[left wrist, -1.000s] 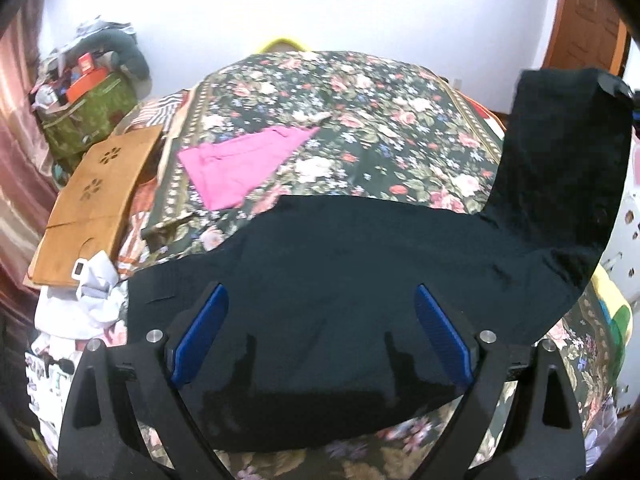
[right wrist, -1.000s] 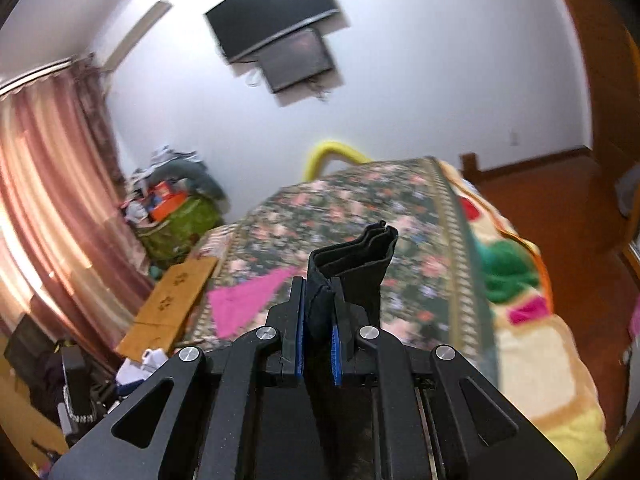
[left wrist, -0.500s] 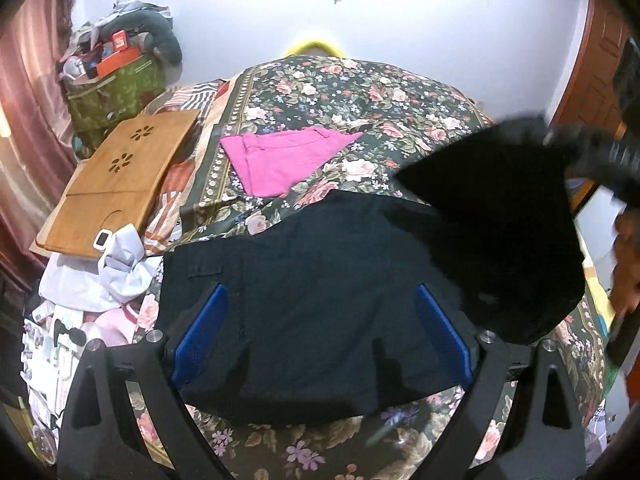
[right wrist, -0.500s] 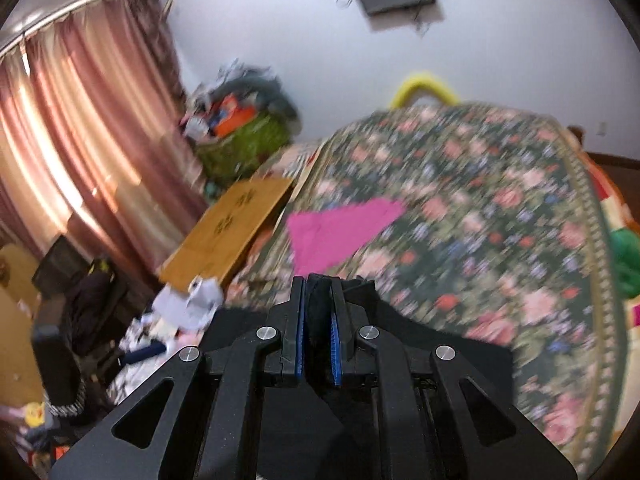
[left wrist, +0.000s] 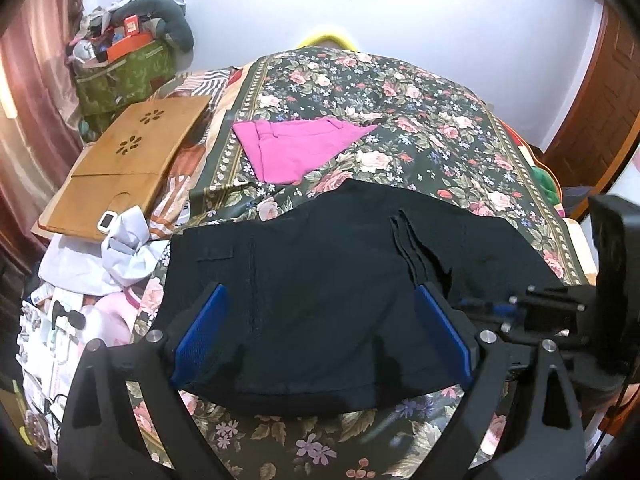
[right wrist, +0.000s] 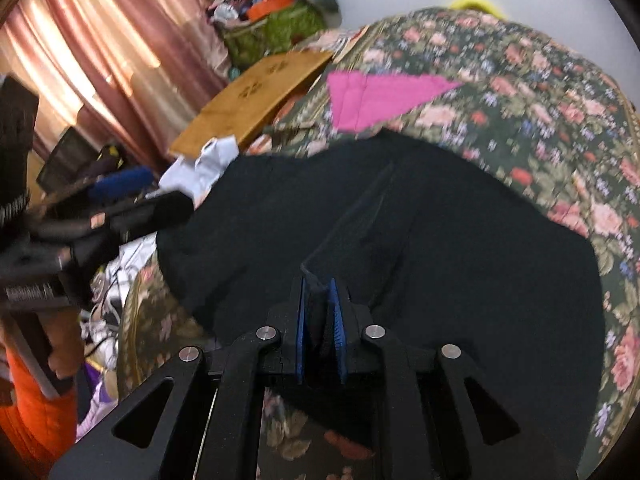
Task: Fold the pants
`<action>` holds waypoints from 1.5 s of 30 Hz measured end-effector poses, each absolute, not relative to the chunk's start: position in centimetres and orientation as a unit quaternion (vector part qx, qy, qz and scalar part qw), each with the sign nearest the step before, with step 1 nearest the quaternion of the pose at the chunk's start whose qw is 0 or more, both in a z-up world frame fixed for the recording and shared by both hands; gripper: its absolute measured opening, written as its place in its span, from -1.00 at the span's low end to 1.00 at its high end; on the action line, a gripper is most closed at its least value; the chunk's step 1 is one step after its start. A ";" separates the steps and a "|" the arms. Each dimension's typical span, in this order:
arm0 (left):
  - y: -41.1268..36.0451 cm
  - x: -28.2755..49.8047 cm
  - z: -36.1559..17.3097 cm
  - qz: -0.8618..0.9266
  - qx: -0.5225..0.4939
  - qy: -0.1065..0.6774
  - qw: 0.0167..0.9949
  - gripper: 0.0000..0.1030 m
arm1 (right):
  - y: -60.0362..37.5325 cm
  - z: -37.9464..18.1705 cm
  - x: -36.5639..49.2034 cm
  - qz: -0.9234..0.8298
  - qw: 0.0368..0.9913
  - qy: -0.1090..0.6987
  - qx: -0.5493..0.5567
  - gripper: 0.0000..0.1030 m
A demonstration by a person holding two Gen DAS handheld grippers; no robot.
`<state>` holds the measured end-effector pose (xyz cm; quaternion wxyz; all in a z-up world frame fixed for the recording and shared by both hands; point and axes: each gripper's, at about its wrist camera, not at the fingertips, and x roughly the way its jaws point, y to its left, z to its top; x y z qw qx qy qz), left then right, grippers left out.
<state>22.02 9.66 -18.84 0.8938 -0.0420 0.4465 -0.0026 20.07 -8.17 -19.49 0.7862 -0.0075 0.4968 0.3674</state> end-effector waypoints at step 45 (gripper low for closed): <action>-1.3 30.1 -26.5 -0.067 0.058 0.545 0.834 1.00 | -23.4 -22.7 24.0 0.266 0.815 0.514 0.018 0.29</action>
